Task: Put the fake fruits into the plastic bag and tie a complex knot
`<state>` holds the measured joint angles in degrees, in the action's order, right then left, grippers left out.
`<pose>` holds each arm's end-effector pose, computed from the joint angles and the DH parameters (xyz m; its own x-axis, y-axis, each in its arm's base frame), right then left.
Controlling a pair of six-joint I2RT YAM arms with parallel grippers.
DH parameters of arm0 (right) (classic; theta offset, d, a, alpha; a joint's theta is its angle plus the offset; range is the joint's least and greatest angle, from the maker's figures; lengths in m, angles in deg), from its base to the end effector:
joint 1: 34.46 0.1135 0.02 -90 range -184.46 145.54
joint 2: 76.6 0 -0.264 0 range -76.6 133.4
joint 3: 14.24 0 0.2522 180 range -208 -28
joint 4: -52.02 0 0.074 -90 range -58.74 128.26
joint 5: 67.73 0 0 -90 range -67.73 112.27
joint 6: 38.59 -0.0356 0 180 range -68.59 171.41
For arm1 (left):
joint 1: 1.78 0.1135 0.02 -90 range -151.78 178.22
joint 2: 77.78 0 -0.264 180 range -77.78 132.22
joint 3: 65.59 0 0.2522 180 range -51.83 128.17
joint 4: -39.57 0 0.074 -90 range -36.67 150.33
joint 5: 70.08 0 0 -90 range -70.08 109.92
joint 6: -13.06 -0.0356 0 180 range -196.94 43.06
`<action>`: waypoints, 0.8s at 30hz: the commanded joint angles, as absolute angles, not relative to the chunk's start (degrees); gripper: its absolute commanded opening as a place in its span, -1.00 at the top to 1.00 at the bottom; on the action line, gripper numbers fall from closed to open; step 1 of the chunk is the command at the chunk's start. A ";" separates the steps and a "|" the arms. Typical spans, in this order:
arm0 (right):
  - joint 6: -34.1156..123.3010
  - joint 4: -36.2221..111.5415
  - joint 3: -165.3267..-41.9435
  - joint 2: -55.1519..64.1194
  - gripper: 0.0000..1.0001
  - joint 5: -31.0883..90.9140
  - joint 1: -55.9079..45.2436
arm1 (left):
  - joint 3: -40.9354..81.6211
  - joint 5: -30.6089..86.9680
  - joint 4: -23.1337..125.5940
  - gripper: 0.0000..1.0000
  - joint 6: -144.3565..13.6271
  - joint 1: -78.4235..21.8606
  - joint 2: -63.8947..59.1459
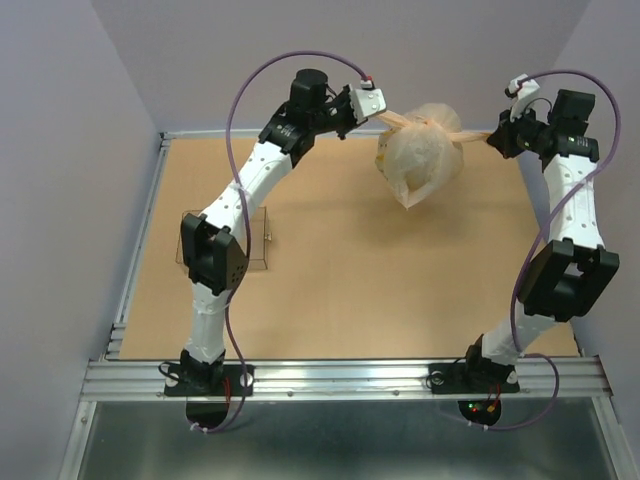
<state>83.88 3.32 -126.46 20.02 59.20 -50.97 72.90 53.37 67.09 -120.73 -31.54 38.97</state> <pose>0.3696 -0.0872 0.3876 -0.3046 -0.3573 -0.8829 -0.4966 0.8506 -0.1729 0.4037 -0.2534 0.4322 0.5529 0.3490 -0.7566 0.7031 0.2918 0.6484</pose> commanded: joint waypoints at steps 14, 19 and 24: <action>74.54 11.36 -132.15 43.11 0.96 52.06 -51.95 | 72.98 33.21 48.59 0.51 -106.92 -33.33 58.72; 68.82 11.18 -136.01 40.48 -0.61 55.58 -51.95 | 73.06 26.09 52.97 -0.97 -106.82 -33.42 52.85; 61.53 10.75 -140.49 33.11 -1.00 55.58 -51.95 | 73.95 20.80 66.22 -0.97 -106.75 -32.81 44.68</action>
<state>68.10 7.38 -133.45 42.69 53.82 -51.63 71.52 26.33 59.66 -107.64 -33.53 58.22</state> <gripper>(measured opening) 0.994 0.986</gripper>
